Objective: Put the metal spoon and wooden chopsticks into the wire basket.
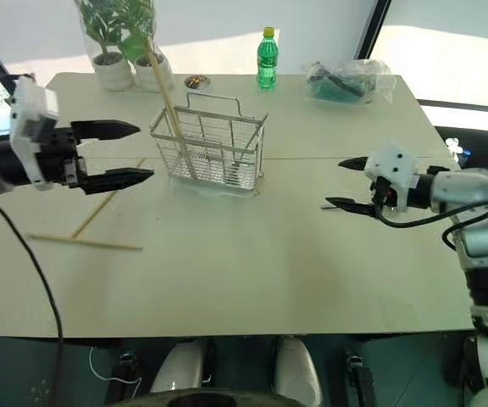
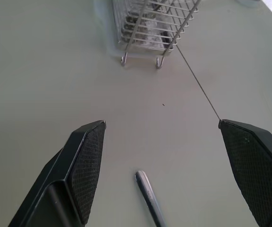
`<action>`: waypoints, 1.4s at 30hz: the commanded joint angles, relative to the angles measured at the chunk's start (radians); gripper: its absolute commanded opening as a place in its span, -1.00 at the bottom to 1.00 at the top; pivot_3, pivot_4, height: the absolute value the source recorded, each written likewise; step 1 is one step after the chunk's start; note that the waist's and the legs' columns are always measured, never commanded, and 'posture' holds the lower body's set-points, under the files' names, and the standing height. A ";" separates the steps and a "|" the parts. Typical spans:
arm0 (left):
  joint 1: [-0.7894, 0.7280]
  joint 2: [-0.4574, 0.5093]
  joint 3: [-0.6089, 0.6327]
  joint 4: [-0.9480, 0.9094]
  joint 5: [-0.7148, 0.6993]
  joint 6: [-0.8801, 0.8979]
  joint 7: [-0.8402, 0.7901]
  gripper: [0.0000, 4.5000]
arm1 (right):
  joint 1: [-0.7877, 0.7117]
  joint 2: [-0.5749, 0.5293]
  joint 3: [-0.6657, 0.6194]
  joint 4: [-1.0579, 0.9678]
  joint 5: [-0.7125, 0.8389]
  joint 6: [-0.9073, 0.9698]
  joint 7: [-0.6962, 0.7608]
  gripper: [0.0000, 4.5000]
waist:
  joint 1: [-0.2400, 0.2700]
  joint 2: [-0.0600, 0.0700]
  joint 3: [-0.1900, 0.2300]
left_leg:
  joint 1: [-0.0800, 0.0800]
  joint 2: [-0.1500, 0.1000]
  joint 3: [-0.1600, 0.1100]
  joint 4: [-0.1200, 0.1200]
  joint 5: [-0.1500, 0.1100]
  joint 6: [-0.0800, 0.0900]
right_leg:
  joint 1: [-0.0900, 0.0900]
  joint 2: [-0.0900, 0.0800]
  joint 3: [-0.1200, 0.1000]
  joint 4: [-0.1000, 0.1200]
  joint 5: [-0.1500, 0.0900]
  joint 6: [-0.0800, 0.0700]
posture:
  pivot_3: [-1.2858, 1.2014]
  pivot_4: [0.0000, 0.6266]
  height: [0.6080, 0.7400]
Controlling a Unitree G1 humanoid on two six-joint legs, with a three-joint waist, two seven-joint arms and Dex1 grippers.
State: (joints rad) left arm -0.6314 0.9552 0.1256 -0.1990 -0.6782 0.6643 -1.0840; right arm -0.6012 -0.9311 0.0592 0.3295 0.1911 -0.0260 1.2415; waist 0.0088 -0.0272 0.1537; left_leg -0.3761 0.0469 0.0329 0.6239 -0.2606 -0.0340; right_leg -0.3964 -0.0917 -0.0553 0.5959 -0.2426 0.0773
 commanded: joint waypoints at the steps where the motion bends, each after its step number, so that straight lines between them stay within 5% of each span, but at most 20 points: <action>1: -0.080 -0.008 -0.043 0.012 -0.002 0.009 -0.049 0.97 | -0.138 -0.006 0.077 0.195 -0.122 -0.178 0.088 0.77 | -0.004 0.000 0.001 | -0.001 0.000 0.000 0.000 0.000 0.000 | 0.000 0.000 0.000 0.000 0.000 0.000 | 0.03 -0.52 0.65; 7: -0.151 -0.039 -0.149 0.012 0.030 -0.011 -0.149 0.97 | -0.355 0.027 0.232 0.560 -0.340 -0.451 0.125 0.77 | -0.008 0.001 0.003 | 0.000 0.000 0.000 0.000 0.000 0.000 | 0.000 0.001 0.001 0.000 0.001 0.003 | 0.03 -0.52 0.65; 12: -0.187 -0.080 -0.213 0.022 0.074 -0.036 -0.191 0.97 | -0.505 0.063 0.332 0.802 -0.514 -0.504 0.033 0.77 | -0.022 0.002 0.004 | 0.000 0.001 0.000 0.003 0.000 0.000 | 0.001 0.001 0.002 0.002 0.001 0.002 | 0.03 -0.52 0.65; 24: -0.230 -0.143 -0.255 0.047 0.135 -0.057 -0.226 0.97 | -0.602 0.099 0.444 0.985 -0.744 -0.511 -0.136 0.77 | -0.025 0.002 0.004 | 0.000 0.001 0.000 0.004 0.000 0.000 | 0.001 0.003 0.004 0.004 0.002 0.004 | 0.03 -0.52 0.65; 27: -0.244 -0.145 -0.235 0.040 0.121 -0.030 -0.218 1.00 | -0.603 0.108 0.438 0.996 -0.756 -0.494 -0.155 0.37 | -0.025 0.002 0.004 | 0.000 0.001 0.000 0.005 0.000 0.000 | 0.001 0.003 0.004 0.004 0.002 0.004 | 0.03 -0.52 0.65; 33: -0.258 -0.146 -0.223 0.043 0.123 -0.021 -0.210 1.00 | -0.598 0.118 0.414 1.000 -0.745 -0.487 -0.127 -0.99 | -0.026 0.002 0.005 | 0.001 0.001 0.000 0.005 0.000 0.000 | 0.001 0.003 0.005 0.005 0.002 0.004 | 0.03 -0.52 0.65; 42: -0.273 -0.154 -0.222 0.066 0.129 -0.029 -0.206 1.00 | -0.592 0.118 0.407 0.999 -0.748 -0.479 -0.142 -0.99 | -0.026 0.002 0.005 | 0.001 0.001 0.000 0.006 0.000 0.000 | 0.001 0.003 0.005 0.006 0.002 0.004 | 0.03 -0.52 0.65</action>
State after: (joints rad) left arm -0.8795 0.8008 -0.1304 -0.1322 -0.5495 0.6490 -1.2921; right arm -1.1690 -0.8038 0.4850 1.3327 -0.5661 -0.5047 1.1061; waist -0.0169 -0.0249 0.1583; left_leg -0.3749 0.0478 0.0328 0.6296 -0.2601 -0.0344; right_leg -0.3953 -0.0887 -0.0502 0.6017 -0.2402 0.0812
